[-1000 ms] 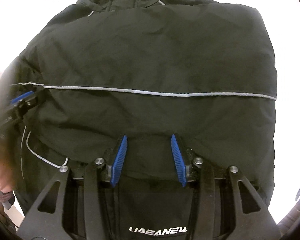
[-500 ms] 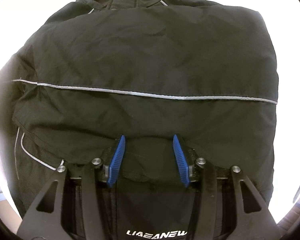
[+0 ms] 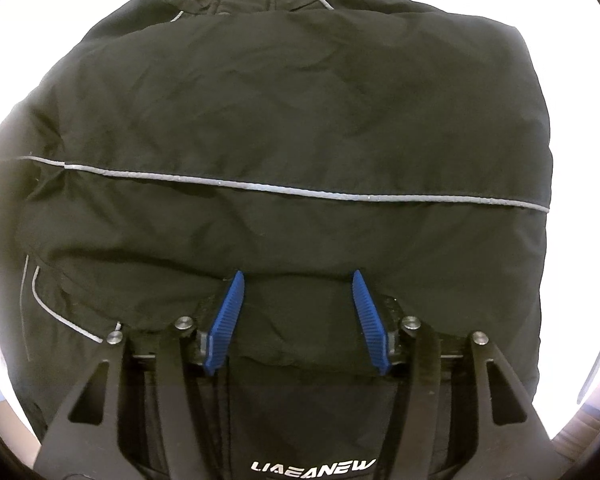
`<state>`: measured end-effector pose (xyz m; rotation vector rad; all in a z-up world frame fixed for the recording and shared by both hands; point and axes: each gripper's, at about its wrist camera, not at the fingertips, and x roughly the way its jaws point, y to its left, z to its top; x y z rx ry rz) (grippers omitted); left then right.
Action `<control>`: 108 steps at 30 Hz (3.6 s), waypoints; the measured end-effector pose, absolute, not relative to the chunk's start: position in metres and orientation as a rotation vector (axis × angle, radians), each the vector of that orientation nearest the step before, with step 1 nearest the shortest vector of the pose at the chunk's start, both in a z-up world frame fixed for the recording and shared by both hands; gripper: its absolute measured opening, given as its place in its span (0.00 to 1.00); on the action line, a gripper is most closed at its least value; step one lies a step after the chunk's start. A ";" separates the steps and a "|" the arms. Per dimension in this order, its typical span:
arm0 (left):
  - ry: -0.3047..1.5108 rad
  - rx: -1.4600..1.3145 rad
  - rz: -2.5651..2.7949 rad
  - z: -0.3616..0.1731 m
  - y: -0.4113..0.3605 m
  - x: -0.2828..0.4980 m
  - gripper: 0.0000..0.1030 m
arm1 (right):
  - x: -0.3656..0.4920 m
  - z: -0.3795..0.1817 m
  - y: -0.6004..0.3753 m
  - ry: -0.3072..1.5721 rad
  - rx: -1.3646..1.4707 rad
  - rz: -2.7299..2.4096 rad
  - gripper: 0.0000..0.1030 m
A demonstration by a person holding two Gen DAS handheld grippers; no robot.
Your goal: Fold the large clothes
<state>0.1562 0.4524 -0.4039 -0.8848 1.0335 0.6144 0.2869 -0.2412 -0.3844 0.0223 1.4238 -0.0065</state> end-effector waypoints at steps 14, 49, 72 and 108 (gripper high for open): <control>1.000 -0.697 0.569 -0.395 0.424 0.193 0.17 | 0.290 -0.387 -0.240 1.435 0.008 0.004 0.55; 0.829 0.157 -0.206 -0.269 -0.115 0.198 0.14 | 0.251 -0.343 -0.379 1.352 0.227 0.149 0.60; 1.184 0.027 -0.360 -0.351 -0.165 0.132 0.66 | 0.297 -0.350 -0.348 1.383 0.569 0.379 0.70; 1.114 0.121 -0.218 -0.327 -0.052 0.215 0.68 | 0.276 -0.314 -0.398 1.255 0.245 -0.042 0.47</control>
